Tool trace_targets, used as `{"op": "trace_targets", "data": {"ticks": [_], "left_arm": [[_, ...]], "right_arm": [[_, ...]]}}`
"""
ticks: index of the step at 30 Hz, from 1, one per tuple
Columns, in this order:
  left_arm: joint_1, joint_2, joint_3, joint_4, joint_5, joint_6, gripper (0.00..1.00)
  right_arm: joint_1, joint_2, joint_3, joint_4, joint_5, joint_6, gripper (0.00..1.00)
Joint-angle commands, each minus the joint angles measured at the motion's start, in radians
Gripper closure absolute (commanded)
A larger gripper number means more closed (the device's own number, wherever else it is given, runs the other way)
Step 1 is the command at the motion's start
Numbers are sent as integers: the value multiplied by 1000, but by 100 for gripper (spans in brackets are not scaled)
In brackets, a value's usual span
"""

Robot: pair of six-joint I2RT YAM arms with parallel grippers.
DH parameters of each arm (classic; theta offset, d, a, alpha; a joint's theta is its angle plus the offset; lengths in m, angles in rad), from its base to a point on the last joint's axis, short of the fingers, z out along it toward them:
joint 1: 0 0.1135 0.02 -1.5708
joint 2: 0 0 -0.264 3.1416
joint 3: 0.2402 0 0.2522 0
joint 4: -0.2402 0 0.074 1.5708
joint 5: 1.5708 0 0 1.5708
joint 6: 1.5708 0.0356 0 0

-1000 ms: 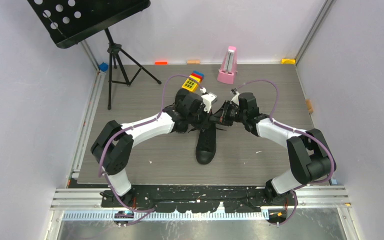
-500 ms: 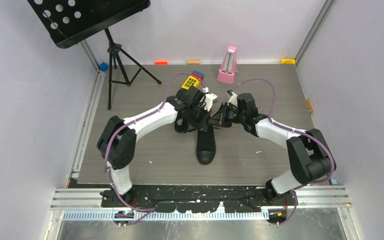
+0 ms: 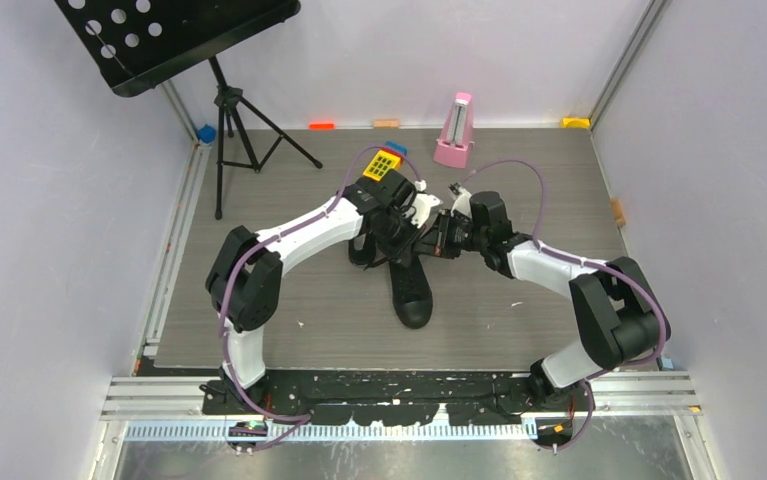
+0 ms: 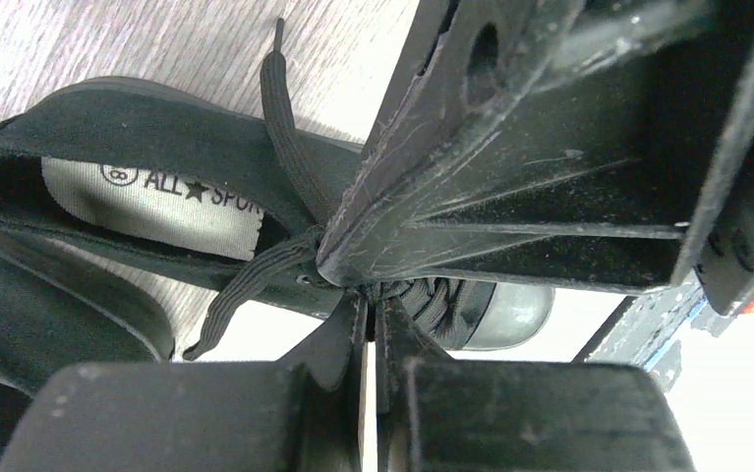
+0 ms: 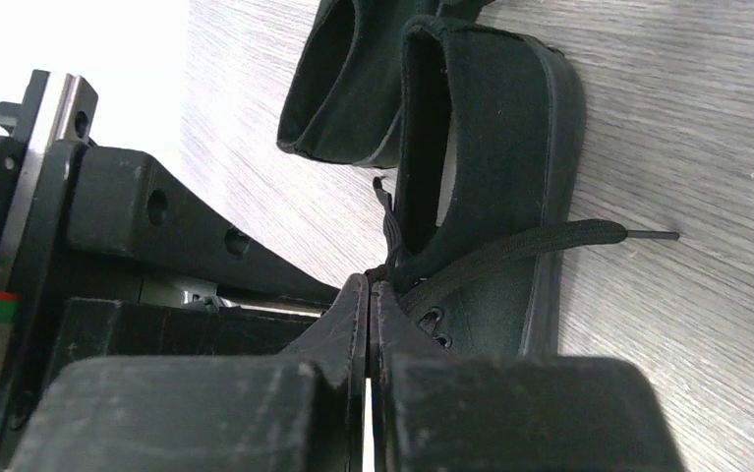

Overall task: Tie the shoes
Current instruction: Wrap the shoelace around the shoelace.

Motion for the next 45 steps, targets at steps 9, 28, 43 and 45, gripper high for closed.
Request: {"op": "trace_targets", "data": {"ticks": [9, 28, 43, 45], "left_arm": [[6, -53, -66, -69, -60, 19, 92], [41, -127, -156, 6, 24, -42, 70], [61, -204, -221, 57, 6, -83, 83], [65, -240, -256, 100, -4, -90, 80]], "right_arm": [[27, 31, -12, 172, 61, 9, 100], [49, 54, -5, 191, 64, 15, 100], [61, 74, 0, 204, 59, 27, 100], [61, 75, -1, 206, 60, 29, 100]]}}
